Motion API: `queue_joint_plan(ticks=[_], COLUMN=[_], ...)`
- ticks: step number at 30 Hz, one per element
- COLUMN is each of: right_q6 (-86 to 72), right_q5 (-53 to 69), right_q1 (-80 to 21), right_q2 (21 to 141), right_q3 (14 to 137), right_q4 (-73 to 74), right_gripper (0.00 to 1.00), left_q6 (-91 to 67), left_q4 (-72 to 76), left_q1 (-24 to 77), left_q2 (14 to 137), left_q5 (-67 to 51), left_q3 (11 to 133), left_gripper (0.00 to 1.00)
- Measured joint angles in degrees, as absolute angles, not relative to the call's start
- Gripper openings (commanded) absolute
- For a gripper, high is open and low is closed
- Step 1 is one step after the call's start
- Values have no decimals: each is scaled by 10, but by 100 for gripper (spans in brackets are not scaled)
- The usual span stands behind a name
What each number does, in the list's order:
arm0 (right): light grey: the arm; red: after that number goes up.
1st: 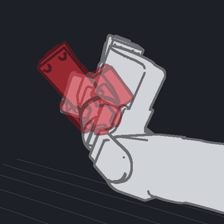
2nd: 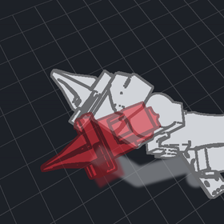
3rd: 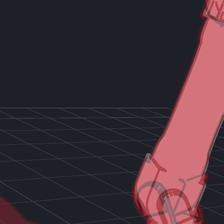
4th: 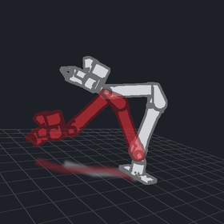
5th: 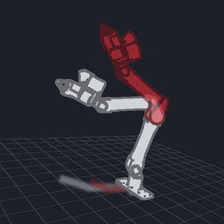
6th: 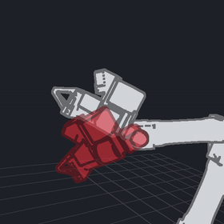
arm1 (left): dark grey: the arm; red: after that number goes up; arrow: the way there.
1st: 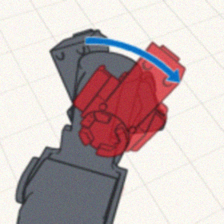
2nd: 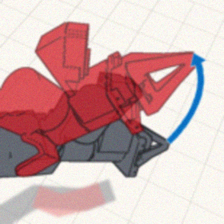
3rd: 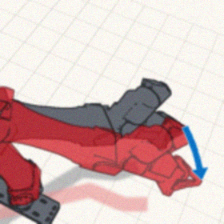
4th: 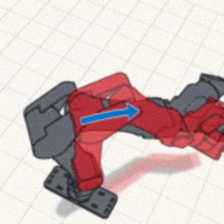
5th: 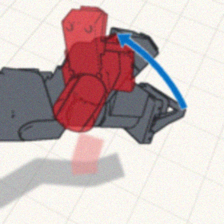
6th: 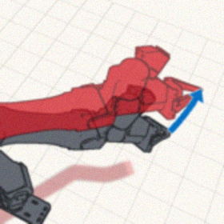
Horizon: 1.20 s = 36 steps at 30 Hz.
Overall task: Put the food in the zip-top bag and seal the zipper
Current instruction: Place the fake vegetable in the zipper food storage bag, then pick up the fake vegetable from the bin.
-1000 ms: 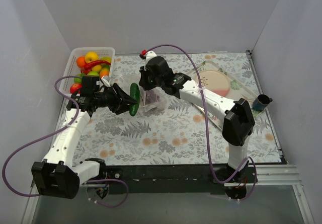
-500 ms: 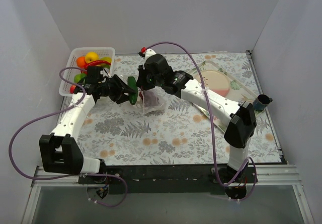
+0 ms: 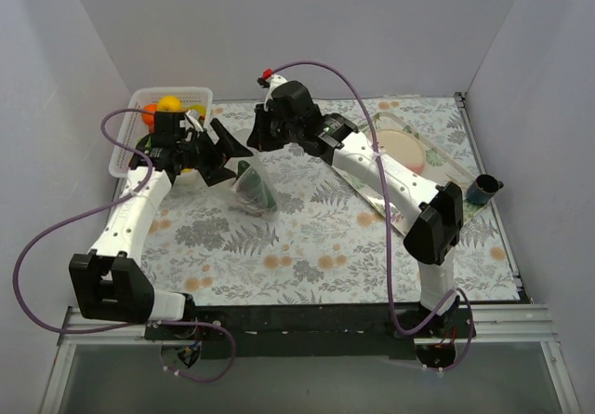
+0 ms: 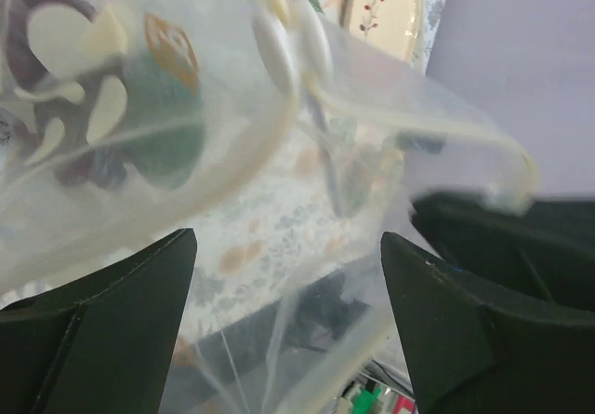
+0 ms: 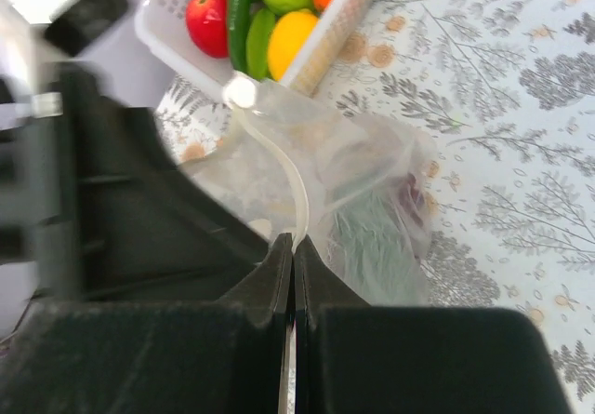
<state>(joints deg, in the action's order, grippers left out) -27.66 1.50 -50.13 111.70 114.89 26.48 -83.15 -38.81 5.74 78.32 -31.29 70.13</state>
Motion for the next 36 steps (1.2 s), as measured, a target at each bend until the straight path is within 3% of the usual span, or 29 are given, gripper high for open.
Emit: queue_joint_plan(ticks=[8,14,20,28,36], right_q6=[-290,-289,-288,-288,-288], right_q5=[36,46,62,90,116], right_q1=[-429,-435,-441,-440,-440], right_q2=[1117,1117,1117,1105,1100], right_q3=[1115,1129,1121,1056,1030], right_q4=[265,268,253,212,187], right_gripper=[1,1,1,1,1], left_q6=[-823,-835,-907,-905,-767], left_q4=[-379,-383,-374,-444,-446], left_q1=[61,27,-53,-80,-113], left_q2=[713,743,880,1139,1195], left_q5=[-320,-199,-34,137,210], left_q3=[773,865,876,1022,1070], left_gripper=[78,69,67,68,71])
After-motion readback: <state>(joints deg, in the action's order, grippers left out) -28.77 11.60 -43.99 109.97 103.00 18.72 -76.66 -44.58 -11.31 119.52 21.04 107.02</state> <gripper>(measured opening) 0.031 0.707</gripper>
